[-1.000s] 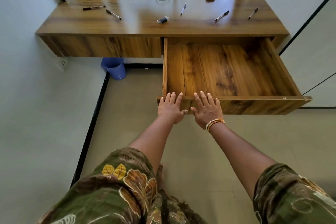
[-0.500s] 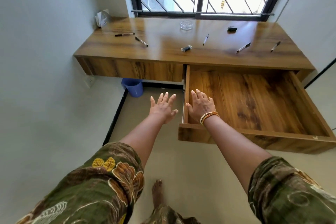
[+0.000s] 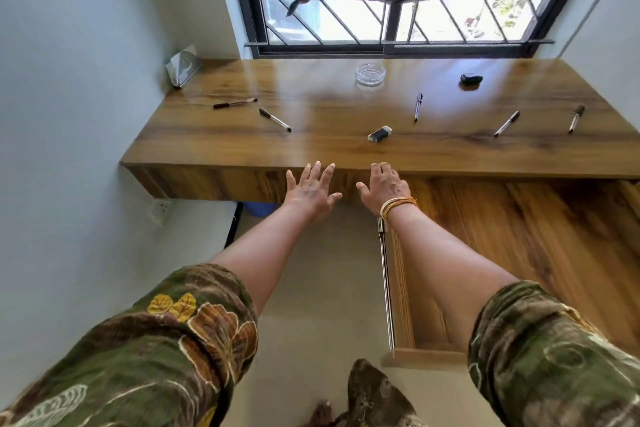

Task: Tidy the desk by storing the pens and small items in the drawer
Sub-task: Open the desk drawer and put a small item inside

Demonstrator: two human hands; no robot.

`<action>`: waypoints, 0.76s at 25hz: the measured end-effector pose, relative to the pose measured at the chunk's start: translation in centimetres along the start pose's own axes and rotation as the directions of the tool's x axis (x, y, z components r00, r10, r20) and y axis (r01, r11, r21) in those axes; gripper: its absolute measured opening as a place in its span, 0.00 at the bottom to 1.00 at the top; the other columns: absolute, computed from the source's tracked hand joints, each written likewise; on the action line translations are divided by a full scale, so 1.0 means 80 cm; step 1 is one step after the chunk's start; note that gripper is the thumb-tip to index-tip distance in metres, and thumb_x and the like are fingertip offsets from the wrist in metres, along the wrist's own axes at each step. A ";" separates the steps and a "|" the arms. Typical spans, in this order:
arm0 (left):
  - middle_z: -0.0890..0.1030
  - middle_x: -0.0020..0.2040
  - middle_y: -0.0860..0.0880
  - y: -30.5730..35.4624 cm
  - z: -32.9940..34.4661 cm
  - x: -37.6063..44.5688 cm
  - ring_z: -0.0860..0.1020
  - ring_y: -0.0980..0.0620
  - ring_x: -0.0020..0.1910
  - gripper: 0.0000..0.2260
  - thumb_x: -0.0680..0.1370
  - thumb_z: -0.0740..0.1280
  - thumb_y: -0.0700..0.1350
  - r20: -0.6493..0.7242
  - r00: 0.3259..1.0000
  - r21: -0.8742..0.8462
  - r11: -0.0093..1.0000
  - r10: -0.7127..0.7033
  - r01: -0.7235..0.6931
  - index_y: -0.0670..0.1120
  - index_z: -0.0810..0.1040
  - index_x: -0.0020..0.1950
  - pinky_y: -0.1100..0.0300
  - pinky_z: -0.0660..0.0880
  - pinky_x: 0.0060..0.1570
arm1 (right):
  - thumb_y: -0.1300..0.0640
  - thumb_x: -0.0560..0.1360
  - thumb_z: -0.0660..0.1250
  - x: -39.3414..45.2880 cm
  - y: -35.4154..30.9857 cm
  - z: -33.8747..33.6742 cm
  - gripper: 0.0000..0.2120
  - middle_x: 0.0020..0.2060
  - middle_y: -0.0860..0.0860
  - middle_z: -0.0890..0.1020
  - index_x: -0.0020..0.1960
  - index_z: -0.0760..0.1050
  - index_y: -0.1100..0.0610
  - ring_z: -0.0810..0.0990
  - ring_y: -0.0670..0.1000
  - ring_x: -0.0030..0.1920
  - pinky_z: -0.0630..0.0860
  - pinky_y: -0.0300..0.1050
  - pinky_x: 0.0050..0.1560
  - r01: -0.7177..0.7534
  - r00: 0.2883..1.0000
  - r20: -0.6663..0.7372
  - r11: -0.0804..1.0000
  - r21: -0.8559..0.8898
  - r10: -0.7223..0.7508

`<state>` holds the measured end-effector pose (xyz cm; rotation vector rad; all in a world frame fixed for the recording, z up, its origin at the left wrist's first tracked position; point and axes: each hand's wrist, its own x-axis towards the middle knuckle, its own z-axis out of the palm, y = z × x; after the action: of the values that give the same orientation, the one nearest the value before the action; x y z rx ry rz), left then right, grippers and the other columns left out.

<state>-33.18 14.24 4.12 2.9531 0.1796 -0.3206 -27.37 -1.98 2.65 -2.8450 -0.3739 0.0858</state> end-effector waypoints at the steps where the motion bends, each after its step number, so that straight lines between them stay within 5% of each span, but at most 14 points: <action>1: 0.44 0.80 0.47 -0.003 -0.002 0.021 0.42 0.46 0.79 0.31 0.81 0.52 0.60 0.009 1.000 -0.003 1.000 -0.001 0.001 0.54 0.42 0.79 0.37 0.38 0.73 | 0.44 0.78 0.60 0.021 0.001 -0.001 0.28 0.68 0.59 0.69 0.71 0.62 0.59 0.70 0.61 0.67 0.71 0.58 0.63 -0.044 0.999 0.002 0.998 0.045 0.044; 9: 0.43 0.80 0.46 0.026 0.013 0.177 0.42 0.46 0.79 0.32 0.81 0.51 0.62 0.117 0.991 -0.169 0.982 -0.064 0.083 0.54 0.41 0.79 0.38 0.39 0.73 | 0.49 0.76 0.65 0.181 0.025 0.005 0.29 0.66 0.60 0.70 0.72 0.60 0.61 0.72 0.61 0.66 0.70 0.54 0.64 -0.348 0.933 0.075 0.830 0.436 0.352; 13: 0.40 0.80 0.47 0.041 0.028 0.232 0.39 0.47 0.78 0.31 0.81 0.49 0.62 0.099 0.993 -0.147 0.986 -0.061 0.075 0.52 0.43 0.79 0.37 0.38 0.72 | 0.43 0.75 0.64 0.235 0.034 0.018 0.29 0.64 0.60 0.72 0.67 0.64 0.61 0.74 0.60 0.62 0.72 0.52 0.59 -0.420 0.893 0.033 0.805 0.419 0.449; 16: 0.43 0.80 0.49 0.039 0.053 0.239 0.41 0.48 0.79 0.28 0.81 0.45 0.62 -0.079 0.995 -0.059 0.997 -0.059 0.054 0.54 0.45 0.79 0.37 0.39 0.73 | 0.37 0.73 0.63 0.257 0.029 0.025 0.32 0.61 0.60 0.75 0.65 0.65 0.60 0.76 0.60 0.59 0.74 0.54 0.55 -0.527 0.831 0.009 0.782 0.332 0.556; 19: 0.49 0.80 0.49 0.036 0.064 0.239 0.48 0.48 0.79 0.27 0.80 0.45 0.60 -0.199 0.979 -0.025 0.999 -0.051 0.047 0.55 0.50 0.79 0.37 0.44 0.73 | 0.45 0.74 0.63 0.259 0.023 0.037 0.26 0.58 0.58 0.75 0.64 0.64 0.60 0.79 0.59 0.53 0.73 0.50 0.43 -0.482 0.861 -0.080 0.855 0.190 0.503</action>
<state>-15.30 12.47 -4.64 2.9611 0.2790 -0.0266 -7.24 2.49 -1.18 -2.6887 0.3854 0.0314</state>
